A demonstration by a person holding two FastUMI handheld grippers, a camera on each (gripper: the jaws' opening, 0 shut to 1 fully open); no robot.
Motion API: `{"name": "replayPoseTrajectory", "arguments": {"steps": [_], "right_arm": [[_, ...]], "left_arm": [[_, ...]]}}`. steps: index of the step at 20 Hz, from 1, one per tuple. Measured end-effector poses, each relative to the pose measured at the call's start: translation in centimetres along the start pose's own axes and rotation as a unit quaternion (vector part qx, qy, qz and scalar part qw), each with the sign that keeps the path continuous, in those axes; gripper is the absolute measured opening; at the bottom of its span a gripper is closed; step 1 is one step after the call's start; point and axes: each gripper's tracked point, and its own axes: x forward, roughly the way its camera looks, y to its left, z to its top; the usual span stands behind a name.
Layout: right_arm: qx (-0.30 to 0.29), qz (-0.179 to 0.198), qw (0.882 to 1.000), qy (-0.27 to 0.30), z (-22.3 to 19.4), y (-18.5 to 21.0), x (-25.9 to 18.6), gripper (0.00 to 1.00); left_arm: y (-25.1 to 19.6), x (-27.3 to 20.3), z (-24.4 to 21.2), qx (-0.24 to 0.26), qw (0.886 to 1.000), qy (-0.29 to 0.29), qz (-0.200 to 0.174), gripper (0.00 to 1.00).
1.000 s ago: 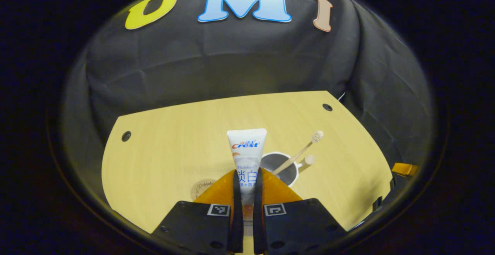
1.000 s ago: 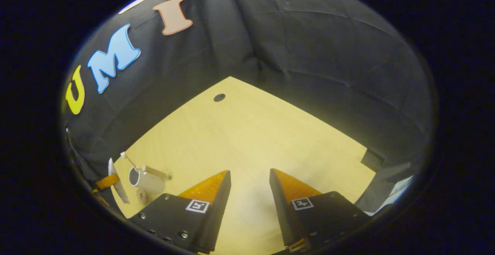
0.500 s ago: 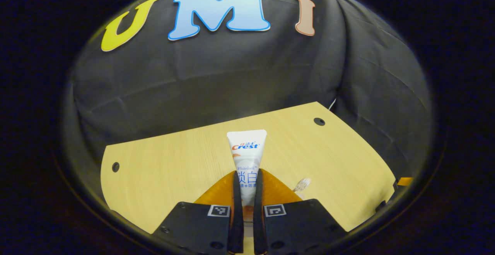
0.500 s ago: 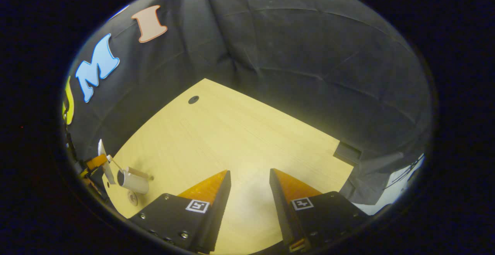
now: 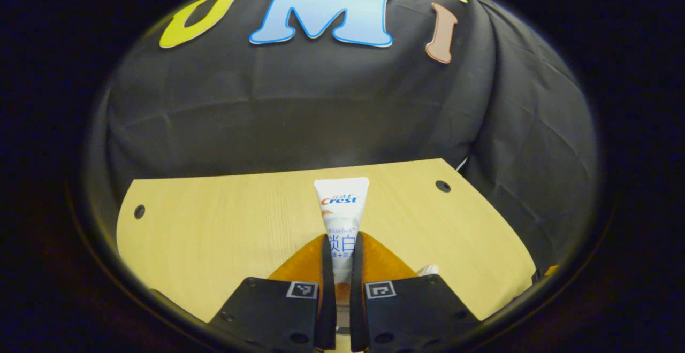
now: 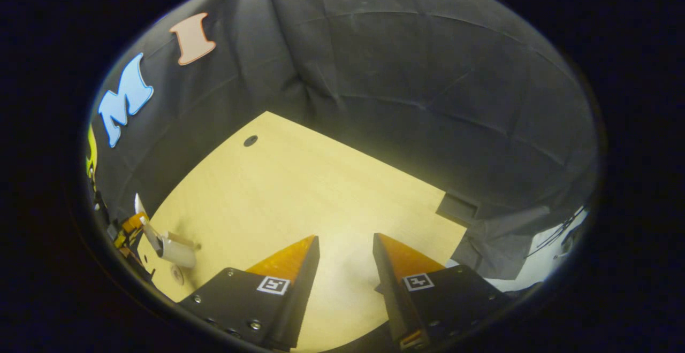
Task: Put the toothbrush and toothpaste on the desktop into the cup, then pick up the cup and place it on the coaster on the desktop.
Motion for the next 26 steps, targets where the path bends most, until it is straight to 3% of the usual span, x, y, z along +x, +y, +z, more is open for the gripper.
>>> {"name": "replayPoseTrajectory", "arguments": {"steps": [1, 4, 5, 7, 9, 11, 12, 13, 14, 16, 22, 23, 26], "right_arm": [[0.003, -0.001, 1.000, 0.000, 0.0, 0.0, -0.1, 0.58], [0.001, -0.001, 1.000, -0.003, 0.2, -0.1, -0.3, 0.62], [-0.002, 0.000, 1.000, -0.004, 0.2, -0.1, -0.4, 0.58], [-0.009, 0.003, 1.000, -0.005, 0.4, 0.0, -0.4, 0.62], [-0.014, 0.008, 1.000, -0.007, 0.5, 0.4, -0.5, 0.62], [-0.018, 0.013, 1.000, -0.007, 0.4, 1.1, -0.6, 0.58], [-0.021, 0.014, 1.000, -0.006, 0.4, 1.3, -0.7, 0.62], [-0.022, 0.017, 1.000, -0.005, 0.3, 1.6, -0.7, 0.58], [-0.024, 0.019, 1.000, -0.005, 0.3, 1.9, -0.7, 0.62], [-0.027, 0.024, 0.999, -0.002, 0.1, 2.3, -0.7, 0.62], [-0.053, 0.049, 0.997, 0.005, -0.6, 4.5, -0.3, 0.62], [-0.060, 0.056, 0.997, 0.006, -0.6, 5.0, -0.3, 0.58], [-0.088, 0.078, 0.993, 0.009, -0.6, 6.9, -0.3, 0.62]], "left_arm": [[0.0, -0.1, -0.1, 0.013, 1.000, -0.016, 0.006, 0.18], [0.1, -0.6, -2.2, 0.012, 0.999, -0.035, 0.022, 0.18], [0.0, -0.8, -2.1, 0.013, 0.998, -0.048, 0.025, 0.17], [-0.1, -1.5, -2.5, 0.035, 0.997, -0.059, 0.041, 0.28], [-0.5, -1.1, -2.7, 0.053, 0.996, -0.063, 0.041, 0.28], [-0.3, -1.3, -3.8, 0.049, 0.996, -0.050, 0.052, 0.44], [0.2, -1.6, -4.3, 0.042, 0.996, -0.046, 0.061, 0.53], [0.6, -2.2, -4.4, 0.034, 0.996, -0.045, 0.066, 0.62], [1.0, -2.5, -4.6, 0.029, 0.996, -0.045, 0.069, 0.72], [1.3, -3.0, -5.2, 0.021, 0.997, -0.039, 0.069, 1.00], [1.0, -5.5, -5.8, 0.016, 0.997, -0.040, 0.058, 1.00], [1.0, -5.9, -5.7, 0.016, 0.997, -0.042, 0.059, 1.00], [1.0, -7.0, -5.9, 0.020, 0.997, -0.042, 0.055, 1.00]]}}
